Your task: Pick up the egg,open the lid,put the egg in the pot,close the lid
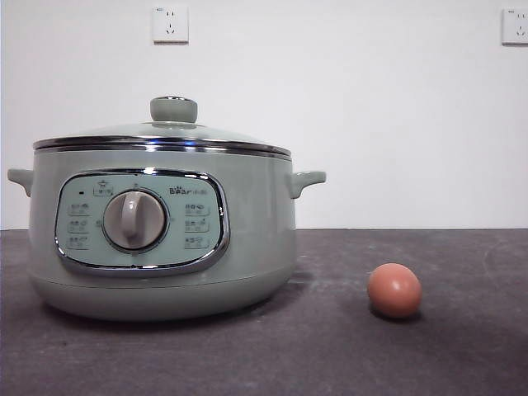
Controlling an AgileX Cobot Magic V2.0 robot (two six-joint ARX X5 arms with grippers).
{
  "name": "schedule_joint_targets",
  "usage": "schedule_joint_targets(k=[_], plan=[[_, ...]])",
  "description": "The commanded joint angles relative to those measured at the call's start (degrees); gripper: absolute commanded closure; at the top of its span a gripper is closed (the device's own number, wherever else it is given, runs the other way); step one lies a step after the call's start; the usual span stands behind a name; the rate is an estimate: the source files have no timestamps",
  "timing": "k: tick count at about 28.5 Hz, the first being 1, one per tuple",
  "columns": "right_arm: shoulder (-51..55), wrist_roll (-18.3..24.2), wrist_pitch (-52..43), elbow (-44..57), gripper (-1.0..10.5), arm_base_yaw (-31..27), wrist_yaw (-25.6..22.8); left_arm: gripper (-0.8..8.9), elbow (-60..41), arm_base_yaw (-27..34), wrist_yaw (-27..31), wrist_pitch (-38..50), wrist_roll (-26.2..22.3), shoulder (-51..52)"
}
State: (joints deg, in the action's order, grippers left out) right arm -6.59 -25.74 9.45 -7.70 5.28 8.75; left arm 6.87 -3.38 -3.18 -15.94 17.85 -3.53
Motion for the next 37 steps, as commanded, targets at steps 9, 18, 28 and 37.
schedule_joint_targets(k=[9,18,28,37], plan=[[-17.11,1.62,0.04,-14.56,9.6,0.04,1.79,8.20,15.98,0.07,-0.33,1.03,1.55,-12.00],[-33.62,9.03,9.25,-28.46,9.5,0.04,13.18,8.18,29.62,0.07,-8.81,-2.21,-1.64,-26.60],[-45.16,16.63,21.33,-37.57,8.8,0.52,19.76,6.34,36.72,-0.07,-21.29,-3.02,-1.60,-38.38],[-50.45,12.46,21.44,-37.59,5.2,14.78,6.16,4.45,37.94,-0.11,-22.64,-1.70,-0.90,-38.93]])
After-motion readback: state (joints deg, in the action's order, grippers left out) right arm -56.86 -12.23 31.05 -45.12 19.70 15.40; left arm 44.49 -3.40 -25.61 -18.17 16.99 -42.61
